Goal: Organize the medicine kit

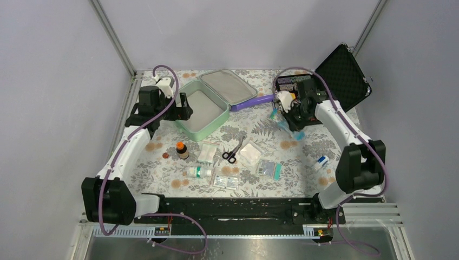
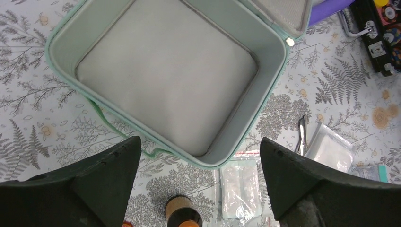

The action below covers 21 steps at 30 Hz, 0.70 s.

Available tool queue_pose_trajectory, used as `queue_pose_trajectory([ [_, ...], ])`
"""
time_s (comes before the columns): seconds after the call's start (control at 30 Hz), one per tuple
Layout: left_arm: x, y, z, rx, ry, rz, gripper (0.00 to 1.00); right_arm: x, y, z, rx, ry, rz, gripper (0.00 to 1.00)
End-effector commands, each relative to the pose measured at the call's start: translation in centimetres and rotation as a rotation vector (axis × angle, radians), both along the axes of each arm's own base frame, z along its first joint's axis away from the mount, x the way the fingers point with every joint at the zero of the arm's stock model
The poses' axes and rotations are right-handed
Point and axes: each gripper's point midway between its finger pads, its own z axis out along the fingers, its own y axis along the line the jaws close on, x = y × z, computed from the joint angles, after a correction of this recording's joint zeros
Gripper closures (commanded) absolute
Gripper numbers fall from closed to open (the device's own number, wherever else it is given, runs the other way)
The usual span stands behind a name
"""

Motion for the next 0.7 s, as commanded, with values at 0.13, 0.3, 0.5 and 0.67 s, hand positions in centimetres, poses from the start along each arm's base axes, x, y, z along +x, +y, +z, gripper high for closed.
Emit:
queue_pose_trajectory([
  [0.13,2.0,-5.0,5.6,-0.132,-0.116,-0.301,0.05,0.9,10.6,9.6,0.293,-0.207,0.288,1.00],
  [0.3,2.4,-8.7,8.4,-0.232,-0.030,-0.542,0.06,5.0,13.3,11.8,0.240,-0.457,0.513,1.00],
  [0.5,4.6,-11.2,9.9,-0.404,0.098,-0.581,0.06,9.8,16.2,14.2,0.151,-0.733,0.648,1.00],
  [0.67,5.1,-13.4,8.6,-0.401,0.114,-0.656,0.07,12.0,18.5,15.6,0.164,-0.848,0.679,1.00],
])
